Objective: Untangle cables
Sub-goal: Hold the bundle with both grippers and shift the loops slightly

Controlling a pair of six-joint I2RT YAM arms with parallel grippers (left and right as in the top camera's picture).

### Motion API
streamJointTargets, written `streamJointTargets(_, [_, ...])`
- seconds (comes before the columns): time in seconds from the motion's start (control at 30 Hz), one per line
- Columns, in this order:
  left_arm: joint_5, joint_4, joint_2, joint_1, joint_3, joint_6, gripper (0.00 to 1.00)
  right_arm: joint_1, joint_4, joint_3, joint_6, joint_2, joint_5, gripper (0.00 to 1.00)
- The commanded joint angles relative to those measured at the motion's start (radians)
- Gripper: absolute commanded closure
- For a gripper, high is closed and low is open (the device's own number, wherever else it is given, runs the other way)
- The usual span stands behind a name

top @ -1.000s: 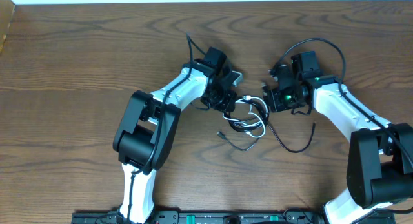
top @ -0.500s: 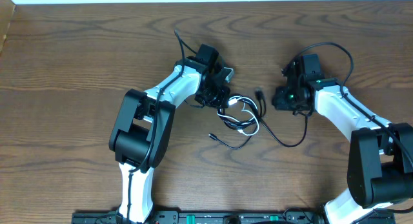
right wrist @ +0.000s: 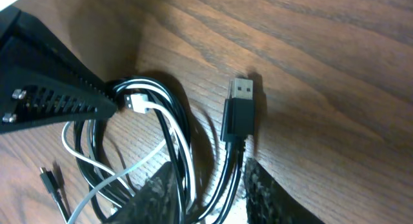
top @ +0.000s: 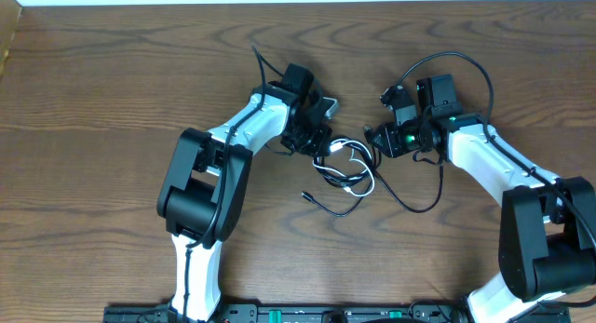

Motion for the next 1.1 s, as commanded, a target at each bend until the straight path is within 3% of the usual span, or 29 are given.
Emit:
streamJointTargets(0.0, [-0.009, -0.006, 0.037, -0.025, -0.023, 0.031, 0.92, 0.011, -0.004, -0.002, -0.066, -0.011, -0.021, 0.70])
streamJointTargets(0.5, [-0.010, -0.002, 0.037, -0.058, -0.023, 0.031, 0.93, 0.037, -0.029, -0.003, -0.104, 0.051, -0.018, 0.72])
streamJointTargets(0.87, [-0.010, 0.000, 0.037, -0.058, -0.023, 0.031, 0.92, 0.045, -0.034, -0.004, -0.122, 0.075, -0.002, 0.82])
streamJointTargets(1.07, [-0.010, 0.000, 0.037, -0.058, -0.023, 0.031, 0.92, 0.045, -0.034, -0.004, -0.123, 0.075, 0.005, 0.82])
